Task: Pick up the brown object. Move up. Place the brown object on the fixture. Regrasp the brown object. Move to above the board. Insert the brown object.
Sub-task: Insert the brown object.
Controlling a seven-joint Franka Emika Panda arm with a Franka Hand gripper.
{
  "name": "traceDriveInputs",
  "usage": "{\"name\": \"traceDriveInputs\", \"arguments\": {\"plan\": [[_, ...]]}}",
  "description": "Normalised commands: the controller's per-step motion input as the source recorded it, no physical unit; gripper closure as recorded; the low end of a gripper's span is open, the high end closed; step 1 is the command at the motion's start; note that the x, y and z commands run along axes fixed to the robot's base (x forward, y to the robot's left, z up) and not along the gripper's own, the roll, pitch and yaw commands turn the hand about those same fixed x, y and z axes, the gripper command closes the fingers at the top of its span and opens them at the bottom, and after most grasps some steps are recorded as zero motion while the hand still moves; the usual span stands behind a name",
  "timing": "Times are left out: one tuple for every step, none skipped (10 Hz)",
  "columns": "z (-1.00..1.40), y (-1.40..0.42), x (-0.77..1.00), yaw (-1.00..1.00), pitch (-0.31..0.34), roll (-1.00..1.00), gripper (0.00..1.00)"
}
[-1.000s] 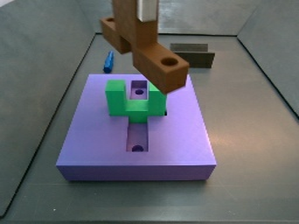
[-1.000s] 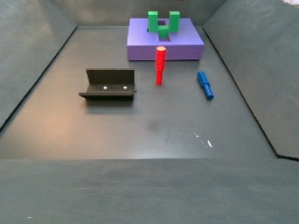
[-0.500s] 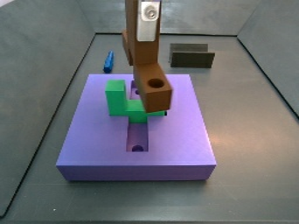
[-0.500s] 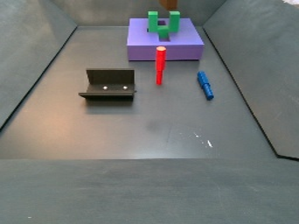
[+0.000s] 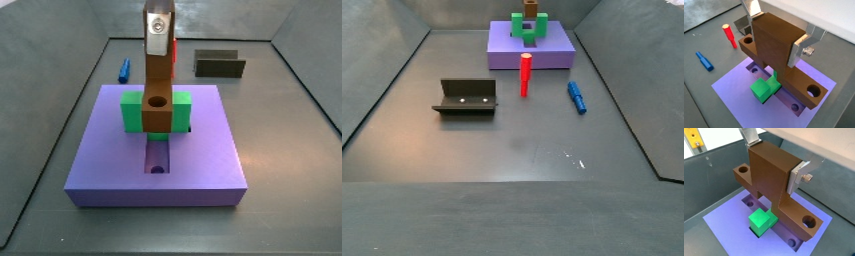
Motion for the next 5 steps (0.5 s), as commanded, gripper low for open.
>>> {"name": "traceDriveInputs", "arguments": {"plan": [[-0.19,0.00,-0.06,0.00,-0.024,0.00,1.00],[-0.25,0.00,0.00,-0.03,-0.029,0.03,1.00],[-0.25,0.00,0.00,-0.01,-0.027,0.02,1.00],[-0.26,0.00,0.00,0.00,-0.021,0.00,1.00],[-0.24,0.00,0.00,0.00,-0.013,0.01,1.00]]}}
